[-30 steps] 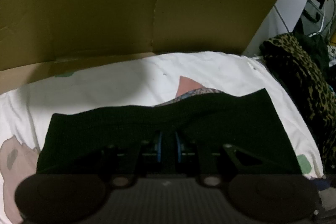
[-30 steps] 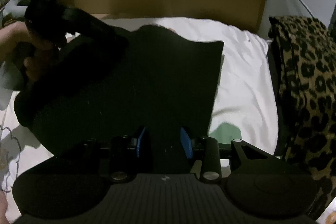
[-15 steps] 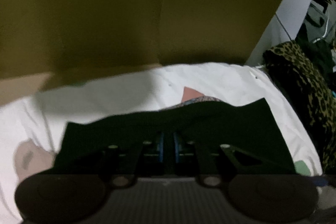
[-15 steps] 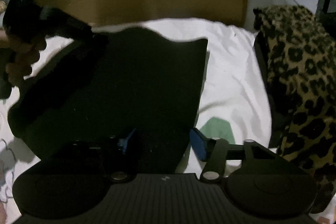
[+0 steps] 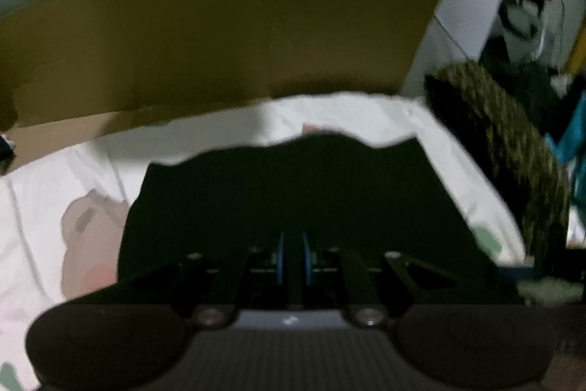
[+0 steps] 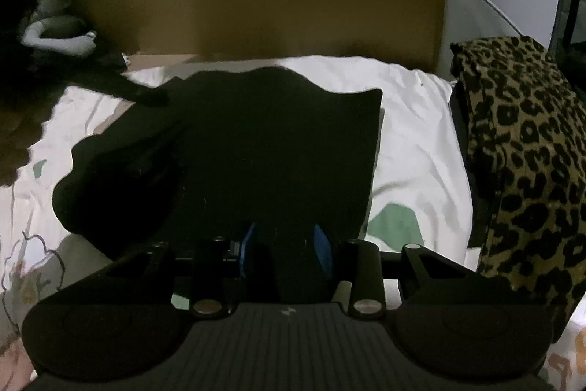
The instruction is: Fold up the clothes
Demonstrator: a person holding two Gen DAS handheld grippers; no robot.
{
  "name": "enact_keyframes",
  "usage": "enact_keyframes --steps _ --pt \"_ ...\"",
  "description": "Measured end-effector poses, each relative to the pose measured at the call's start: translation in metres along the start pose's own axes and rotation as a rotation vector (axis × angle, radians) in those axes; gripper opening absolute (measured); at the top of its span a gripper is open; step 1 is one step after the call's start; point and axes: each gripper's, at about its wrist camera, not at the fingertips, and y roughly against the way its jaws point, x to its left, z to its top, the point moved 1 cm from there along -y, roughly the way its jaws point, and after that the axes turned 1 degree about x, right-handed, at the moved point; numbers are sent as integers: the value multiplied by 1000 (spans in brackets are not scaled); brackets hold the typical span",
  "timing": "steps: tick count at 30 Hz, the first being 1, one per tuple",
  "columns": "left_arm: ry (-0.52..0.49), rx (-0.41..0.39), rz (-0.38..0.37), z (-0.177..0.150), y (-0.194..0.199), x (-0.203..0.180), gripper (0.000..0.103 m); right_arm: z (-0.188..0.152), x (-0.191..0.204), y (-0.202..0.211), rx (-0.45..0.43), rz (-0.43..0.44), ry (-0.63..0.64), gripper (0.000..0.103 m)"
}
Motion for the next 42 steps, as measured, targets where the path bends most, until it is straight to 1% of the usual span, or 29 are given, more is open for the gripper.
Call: enact_keyframes --steps 2,5,7,9,11,17,23,26,27,33,35,36,38,40,42 --pt "-15 19 -4 -12 5 -5 12 -1 2 -1 6 -2 12 42" --pt "6 45 -47 -27 11 -11 12 0 3 -1 1 -1 13 42" --pt "-2 53 -59 -35 13 -19 12 0 5 -1 1 2 11 41" --pt "-6 65 -70 -43 14 -24 12 0 7 -1 10 7 15 36" --pt "-1 76 -76 -49 12 -26 12 -2 9 0 15 10 16 36" --pt "19 96 -31 -66 4 -17 12 -10 13 -4 40 3 18 36" --pt "28 98 5 -82 12 0 13 -17 12 -10 71 -4 44 37" --pt "33 95 38 -90 19 12 13 -19 11 -12 73 -1 54 37" --pt "37 95 48 -93 21 16 11 -20 11 -13 74 -1 58 37" --pt "36 104 124 -108 32 32 11 -23 9 -18 70 3 89 36" --pt "56 114 144 -112 33 40 14 -24 8 -19 68 7 92 36" --pt "64 114 153 -114 33 44 18 -24 7 -19 67 10 88 36" --pt "68 115 168 -117 35 49 23 -24 5 -20 65 16 80 36" --pt "66 126 191 -118 35 53 22 -23 3 -21 66 22 72 36" --pt "84 145 214 -120 37 59 22 -21 1 -21 77 29 47 35"
